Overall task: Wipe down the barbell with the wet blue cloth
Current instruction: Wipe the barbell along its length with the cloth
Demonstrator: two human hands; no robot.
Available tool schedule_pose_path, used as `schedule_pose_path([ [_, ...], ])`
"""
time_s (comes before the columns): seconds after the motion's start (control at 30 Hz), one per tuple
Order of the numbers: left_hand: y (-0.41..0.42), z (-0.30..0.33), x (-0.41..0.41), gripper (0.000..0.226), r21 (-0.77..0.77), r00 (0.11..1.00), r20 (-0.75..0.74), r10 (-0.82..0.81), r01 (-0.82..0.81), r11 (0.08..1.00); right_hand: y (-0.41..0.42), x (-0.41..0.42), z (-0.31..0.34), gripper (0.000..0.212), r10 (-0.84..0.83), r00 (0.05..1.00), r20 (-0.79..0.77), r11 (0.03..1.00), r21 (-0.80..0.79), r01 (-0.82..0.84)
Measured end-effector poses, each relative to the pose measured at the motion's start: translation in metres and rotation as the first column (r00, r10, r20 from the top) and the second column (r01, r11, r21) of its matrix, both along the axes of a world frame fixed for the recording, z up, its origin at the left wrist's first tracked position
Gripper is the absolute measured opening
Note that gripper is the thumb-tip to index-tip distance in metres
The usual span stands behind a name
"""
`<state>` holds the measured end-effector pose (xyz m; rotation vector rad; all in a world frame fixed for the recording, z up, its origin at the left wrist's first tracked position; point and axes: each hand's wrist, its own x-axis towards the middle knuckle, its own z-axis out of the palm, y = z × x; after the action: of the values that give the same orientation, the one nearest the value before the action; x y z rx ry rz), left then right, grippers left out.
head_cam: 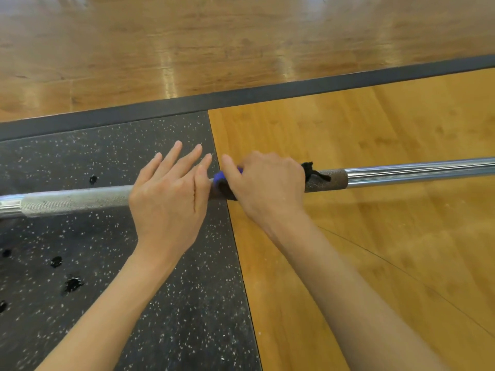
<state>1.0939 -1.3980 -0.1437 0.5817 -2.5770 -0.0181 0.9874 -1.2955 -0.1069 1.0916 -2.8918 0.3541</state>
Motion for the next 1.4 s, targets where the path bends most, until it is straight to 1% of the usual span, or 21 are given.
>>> schedule_pose_path([
  [0.07, 0.002, 0.000, 0.003, 0.052, 0.003, 1.000, 0.003, 0.004, -0.004, 1.000, 0.023, 0.015, -0.011, 0.038, 0.022, 0.996, -0.091, 0.978, -0.206, -0.041],
  [0.13, 0.005, 0.000, 0.005, 0.052, -0.002, 1.000, -0.001, 0.019, -0.019, 1.000, 0.045, 0.039, -0.016, 0.028, -0.006, 0.996, -0.094, 0.943, -0.332, -0.026],
  [0.2, 0.010, 0.000, 0.009, 0.050, 0.010, 1.000, 0.007, 0.017, -0.017, 1.000, 0.036, 0.032, -0.007, 0.033, -0.005, 1.000, -0.014, 0.965, -0.261, 0.001],
  [0.27, 0.013, 0.001, 0.014, 0.047, 0.020, 1.000, 0.007, 0.010, -0.010, 1.000, 0.009, 0.013, 0.004, 0.051, -0.021, 0.997, 0.077, 0.999, 0.031, 0.018],
  [0.3, 0.015, 0.001, 0.015, 0.046, 0.028, 1.000, 0.013, 0.001, -0.002, 1.000, 0.007, 0.011, 0.008, 0.054, -0.022, 0.996, 0.089, 0.997, 0.077, 0.015],
  [0.37, 0.018, 0.002, 0.021, 0.044, 0.039, 1.000, 0.019, 0.004, -0.005, 0.999, 0.021, 0.023, 0.000, 0.047, -0.002, 1.000, 0.019, 0.991, -0.136, 0.005],
  [0.43, 0.022, 0.002, 0.026, 0.044, 0.037, 1.000, 0.025, 0.012, -0.013, 0.999, 0.052, 0.053, -0.016, 0.029, 0.000, 0.999, -0.041, 0.933, -0.359, -0.015],
  [0.5, 0.028, 0.002, 0.030, 0.044, 0.032, 0.999, 0.037, 0.010, -0.012, 0.999, 0.075, 0.072, -0.033, 0.032, 0.071, 0.997, -0.041, 0.902, -0.423, -0.082],
  [0.67, 0.040, 0.004, 0.044, 0.050, 0.046, 0.999, 0.049, 0.022, -0.024, 0.999, 0.071, 0.065, -0.019, 0.038, 0.085, 0.991, -0.101, 0.941, -0.318, -0.113],
  [0.77, 0.048, 0.005, 0.054, 0.049, 0.062, 0.998, 0.062, 0.001, -0.005, 0.998, 0.047, 0.051, 0.009, 0.049, 0.074, 0.997, 0.037, 0.997, 0.006, -0.074],
  [0.83, 0.052, 0.005, 0.059, 0.050, 0.077, 0.997, 0.075, -0.009, 0.003, 0.997, 0.044, 0.049, 0.011, 0.052, 0.099, 0.992, 0.083, 0.979, 0.171, -0.112],
  [0.87, 0.054, 0.006, 0.061, 0.050, 0.087, 0.997, 0.081, -0.009, 0.002, 0.996, 0.052, 0.054, 0.009, 0.049, 0.102, 0.991, 0.085, 0.984, 0.135, -0.113],
  [0.97, 0.061, 0.008, 0.070, 0.052, 0.083, 0.996, 0.091, -0.012, 0.004, 0.997, 0.087, 0.088, 0.005, 0.038, 0.058, 0.998, 0.035, 0.987, -0.150, -0.052],
  [1.0, 0.064, 0.008, 0.073, 0.052, 0.081, 0.995, 0.100, -0.007, -0.001, 0.997, 0.090, 0.089, 0.006, 0.038, 0.069, 0.997, 0.040, 0.985, -0.158, -0.062],
  [1.07, 0.071, 0.009, 0.079, 0.051, 0.089, 0.994, 0.113, -0.002, -0.008, 0.996, 0.070, 0.070, 0.018, 0.046, 0.071, 0.972, 0.223, 0.996, 0.034, -0.080],
  [1.13, 0.077, 0.009, 0.085, 0.051, 0.088, 0.993, 0.118, -0.010, -0.001, 0.996, 0.054, 0.048, 0.027, 0.050, 0.079, 0.926, 0.368, 0.954, 0.240, -0.177],
  [1.17, 0.078, 0.010, 0.087, 0.051, 0.079, 0.992, 0.125, -0.008, -0.002, 0.997, 0.054, 0.048, 0.025, 0.043, 0.141, 0.920, 0.365, 0.946, 0.226, -0.234],
  [1.2, 0.080, 0.010, 0.090, 0.051, 0.072, 0.991, 0.132, -0.002, -0.008, 0.997, 0.060, 0.053, 0.022, 0.034, 0.231, 0.936, 0.264, 0.945, 0.169, -0.281],
  [1.27, 0.086, 0.011, 0.096, 0.051, 0.075, 0.988, 0.152, 0.006, -0.017, 0.997, 0.088, 0.080, 0.011, 0.023, 0.154, 0.982, 0.106, 0.988, -0.002, -0.154],
  [1.33, 0.091, 0.012, 0.100, 0.052, 0.077, 0.986, 0.166, 0.010, -0.023, 0.997, 0.114, 0.102, 0.007, 0.032, 0.106, 0.991, 0.078, 0.982, -0.166, -0.092],
  [1.4, 0.096, 0.013, 0.103, 0.053, 0.103, 0.984, 0.178, 0.013, -0.032, 0.994, 0.103, 0.094, 0.008, 0.041, 0.105, 0.987, 0.121, 0.987, -0.134, -0.089],
])
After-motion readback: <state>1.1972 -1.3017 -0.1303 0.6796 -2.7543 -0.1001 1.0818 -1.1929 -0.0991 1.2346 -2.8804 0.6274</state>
